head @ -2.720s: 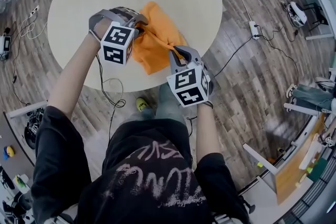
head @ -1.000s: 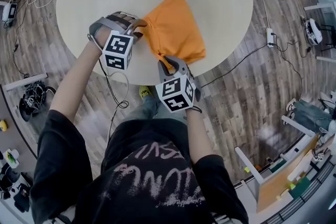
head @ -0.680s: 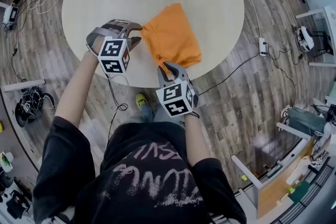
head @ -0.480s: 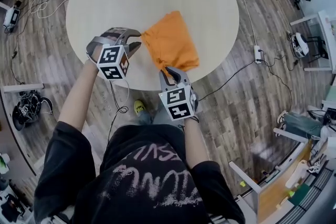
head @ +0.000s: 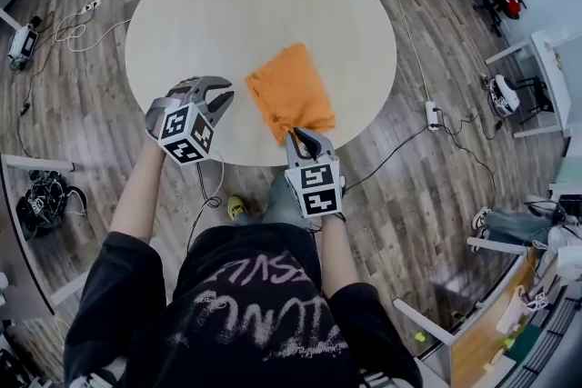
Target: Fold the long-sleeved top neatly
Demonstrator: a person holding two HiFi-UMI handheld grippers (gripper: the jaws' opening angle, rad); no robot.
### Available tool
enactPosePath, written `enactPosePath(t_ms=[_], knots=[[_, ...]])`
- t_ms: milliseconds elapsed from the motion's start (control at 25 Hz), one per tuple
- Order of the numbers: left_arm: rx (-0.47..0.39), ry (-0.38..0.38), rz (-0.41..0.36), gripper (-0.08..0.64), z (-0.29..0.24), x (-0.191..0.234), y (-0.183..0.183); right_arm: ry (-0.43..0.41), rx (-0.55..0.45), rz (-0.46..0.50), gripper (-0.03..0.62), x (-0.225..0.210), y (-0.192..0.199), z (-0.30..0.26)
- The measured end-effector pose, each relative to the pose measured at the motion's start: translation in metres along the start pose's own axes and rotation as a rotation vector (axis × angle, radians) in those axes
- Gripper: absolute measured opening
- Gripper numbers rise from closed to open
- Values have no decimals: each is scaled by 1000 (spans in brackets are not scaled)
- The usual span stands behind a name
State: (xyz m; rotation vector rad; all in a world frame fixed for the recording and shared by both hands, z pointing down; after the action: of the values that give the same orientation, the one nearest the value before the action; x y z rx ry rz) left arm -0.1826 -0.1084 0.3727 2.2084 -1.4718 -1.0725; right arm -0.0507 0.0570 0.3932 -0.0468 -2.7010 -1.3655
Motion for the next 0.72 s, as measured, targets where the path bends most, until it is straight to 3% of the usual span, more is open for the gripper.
enactPosePath(t_ms=[360,720], knots=[[-127,-109,129,48,51,-7,-9,48,-102,25,27,-9,-25,31],[-209,-213,260,19,91,-23,-8,92,-196,-30,5,-22,-39,59]])
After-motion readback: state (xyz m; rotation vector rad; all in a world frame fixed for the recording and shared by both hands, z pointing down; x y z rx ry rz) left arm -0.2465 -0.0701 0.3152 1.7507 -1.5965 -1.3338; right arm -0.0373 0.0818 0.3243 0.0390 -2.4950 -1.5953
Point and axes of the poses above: the fingertips, and each gripper's own axes: z backward along the fingers, x to its left, y out of its underside, the point moved 7 cm from there along z, backward along the fingers, and after that the axes turned 7 degrees about y, right-handed, at the moved point
